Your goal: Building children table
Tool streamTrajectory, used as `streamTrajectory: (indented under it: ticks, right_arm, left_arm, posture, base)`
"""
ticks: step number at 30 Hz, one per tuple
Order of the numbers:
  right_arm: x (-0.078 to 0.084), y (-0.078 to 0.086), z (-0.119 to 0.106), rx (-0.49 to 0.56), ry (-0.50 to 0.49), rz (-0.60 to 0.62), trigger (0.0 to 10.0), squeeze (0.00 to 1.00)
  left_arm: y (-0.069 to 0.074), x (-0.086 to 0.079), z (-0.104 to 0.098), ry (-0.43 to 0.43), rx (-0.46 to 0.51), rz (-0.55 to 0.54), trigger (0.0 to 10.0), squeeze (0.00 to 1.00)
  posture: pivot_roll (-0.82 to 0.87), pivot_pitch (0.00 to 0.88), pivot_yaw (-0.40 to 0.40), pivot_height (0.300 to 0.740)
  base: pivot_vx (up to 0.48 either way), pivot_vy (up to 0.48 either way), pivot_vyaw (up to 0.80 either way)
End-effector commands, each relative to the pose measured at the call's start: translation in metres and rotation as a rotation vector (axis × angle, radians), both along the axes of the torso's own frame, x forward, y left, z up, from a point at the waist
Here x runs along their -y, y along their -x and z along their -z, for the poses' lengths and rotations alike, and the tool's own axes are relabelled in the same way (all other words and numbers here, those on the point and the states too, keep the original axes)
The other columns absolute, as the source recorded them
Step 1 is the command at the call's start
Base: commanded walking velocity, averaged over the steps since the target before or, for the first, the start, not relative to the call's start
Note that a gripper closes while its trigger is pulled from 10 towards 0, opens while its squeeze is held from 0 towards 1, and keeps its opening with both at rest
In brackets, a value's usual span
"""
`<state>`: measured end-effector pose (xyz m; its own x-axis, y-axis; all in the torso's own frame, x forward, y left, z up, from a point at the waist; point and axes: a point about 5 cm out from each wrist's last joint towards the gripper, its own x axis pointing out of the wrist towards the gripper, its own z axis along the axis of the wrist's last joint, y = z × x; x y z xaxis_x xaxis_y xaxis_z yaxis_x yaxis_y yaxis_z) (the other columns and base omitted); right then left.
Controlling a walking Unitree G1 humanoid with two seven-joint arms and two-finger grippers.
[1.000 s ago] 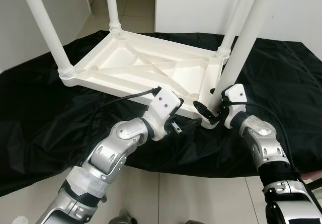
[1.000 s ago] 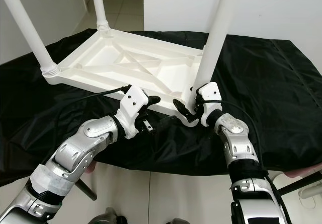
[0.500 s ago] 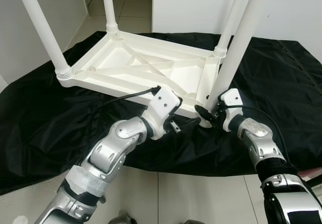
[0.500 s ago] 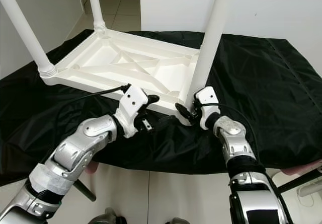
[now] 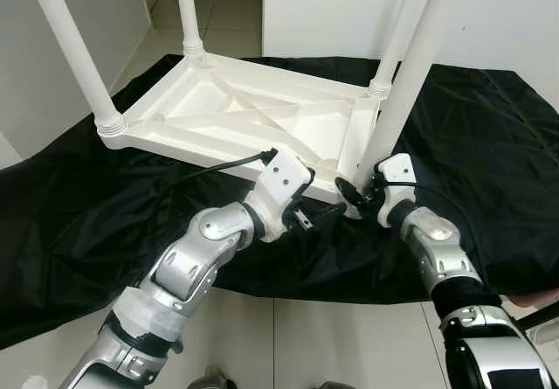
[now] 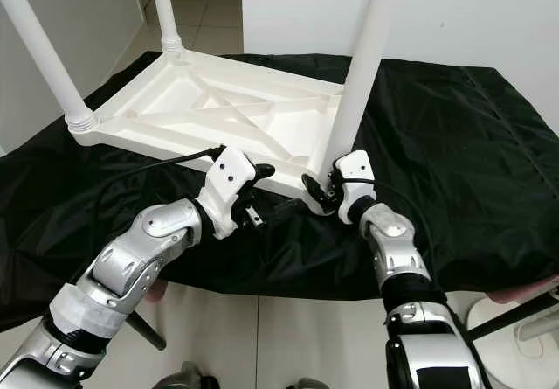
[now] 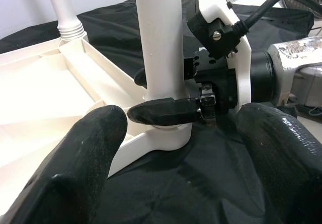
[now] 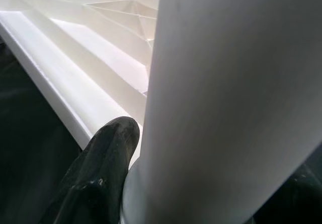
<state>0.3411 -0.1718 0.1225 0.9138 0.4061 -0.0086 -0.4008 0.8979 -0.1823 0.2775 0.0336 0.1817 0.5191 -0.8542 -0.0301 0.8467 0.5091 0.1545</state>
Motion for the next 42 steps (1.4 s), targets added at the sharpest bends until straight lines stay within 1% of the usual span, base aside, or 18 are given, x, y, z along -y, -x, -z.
streamTrajectory:
  ticks: [1,2,4,7,8,10,11,14,16,18,20,27,28,37,38,39,41,42]
  right_arm:
    - [-0.008,0.003,0.008,-0.028,-0.008,0.073,10.0,0.00]
    - [-0.009,0.003,0.011,-0.047,-0.034,0.153,10.0,0.00]
    - [-0.010,0.005,0.015,-0.063,-0.071,0.266,10.0,0.00]
    - [-0.013,0.009,0.016,-0.056,-0.100,0.372,10.0,0.00]
    - [-0.013,0.009,0.016,-0.056,-0.100,0.372,10.0,0.00]
    - [-0.018,0.014,0.019,-0.057,-0.145,0.475,10.0,0.00]
    - [-0.018,0.014,0.019,-0.057,-0.145,0.475,10.0,0.00]
    - [-0.028,0.022,0.019,-0.048,-0.201,0.565,10.0,0.00]
    - [-0.035,0.023,0.016,-0.041,-0.225,0.543,10.0,0.00]
    - [-0.037,0.023,0.015,-0.035,-0.229,0.524,10.0,0.00]
    - [-0.037,0.022,0.011,-0.015,-0.229,0.517,10.0,0.00]
    - [-0.035,0.022,0.009,-0.017,-0.200,0.525,10.0,0.00]
    - [-0.035,0.023,0.009,-0.015,-0.198,0.525,10.0,1.00]
    - [-0.033,0.026,0.003,0.014,-0.215,0.499,10.0,1.00]
    - [-0.031,0.026,0.001,0.021,-0.230,0.470,10.0,1.00]
    - [-0.031,0.026,0.001,0.021,-0.230,0.470,10.0,1.00]
    - [-0.025,0.023,-0.003,0.035,-0.217,0.403,10.0,1.00]
    - [-0.025,0.023,-0.003,0.035,-0.217,0.403,10.0,1.00]
  left_arm:
    - [0.001,0.001,0.004,-0.028,-0.007,0.046,10.0,0.00]
    - [-0.001,0.001,0.005,-0.028,-0.005,0.042,10.0,0.00]
    - [-0.003,0.001,0.005,-0.028,-0.002,0.035,10.0,0.00]
    - [-0.005,-0.001,0.004,-0.028,0.000,0.028,10.0,0.00]
    - [-0.005,-0.001,0.004,-0.028,0.000,0.028,10.0,0.00]
    - [-0.006,-0.001,0.004,-0.028,0.001,0.026,10.0,0.00]
    - [-0.006,-0.001,0.004,-0.028,0.001,0.026,10.0,0.00]
    - [-0.006,-0.002,0.005,-0.032,0.000,0.027,10.0,0.00]
    - [-0.005,-0.002,0.005,-0.032,0.000,0.029,10.0,0.00]
    - [-0.006,-0.002,0.005,-0.032,0.000,0.030,10.0,0.00]
    - [-0.006,-0.002,0.005,-0.033,0.002,0.031,10.0,0.00]
    - [-0.008,-0.002,0.003,-0.027,0.015,0.024,10.0,0.00]
    - [-0.009,-0.002,0.003,-0.026,0.015,0.022,10.0,0.00]
    - [-0.008,-0.002,0.004,-0.025,0.019,0.021,10.0,0.00]
    - [-0.009,-0.002,0.002,-0.025,0.021,0.023,10.0,0.00]
    - [-0.009,-0.002,0.002,-0.025,0.021,0.023,10.0,0.00]
    - [-0.011,-0.001,0.001,-0.024,0.027,0.028,10.0,0.00]
    - [-0.011,-0.001,0.001,-0.024,0.027,0.028,10.0,0.00]
  posture:
    - [0.00,0.000,0.017,0.740]
    - [0.00,0.000,0.012,0.740]
    - [0.00,0.000,0.009,0.740]
    - [0.00,0.000,0.010,0.740]
    - [0.00,0.000,0.010,0.740]
    - [0.00,0.000,0.011,0.740]
    - [0.00,0.000,0.011,0.740]
    - [0.00,0.000,0.010,0.740]
    - [0.00,0.000,0.010,0.740]
    - [-0.01,0.000,0.010,0.740]
    - [-0.01,0.000,0.008,0.740]
    - [0.00,0.000,0.000,0.740]
    - [0.00,0.000,0.000,0.740]
    - [0.00,0.000,0.002,0.740]
    - [-0.01,0.000,0.006,0.740]
    - [-0.01,0.000,0.006,0.740]
    - [-0.01,0.000,0.013,0.740]
    - [-0.01,0.000,0.013,0.740]
  base:
    - [0.000,0.000,0.00]
    - [0.000,0.000,0.00]
    - [0.000,0.000,0.00]
    - [0.000,0.000,0.00]
    - [0.000,0.000,0.00]
    - [0.000,0.000,0.00]
    - [0.000,0.000,0.00]
    - [0.000,0.000,0.00]
    - [0.000,0.000,0.00]
    - [0.000,0.000,0.00]
    - [0.000,0.000,0.00]
    - [0.000,0.000,0.00]
    - [0.000,0.000,0.00]
    - [0.000,0.000,0.00]
    - [0.000,0.000,0.00]
    - [0.000,0.000,0.00]
    - [0.000,0.000,0.00]
    - [0.000,0.000,0.00]
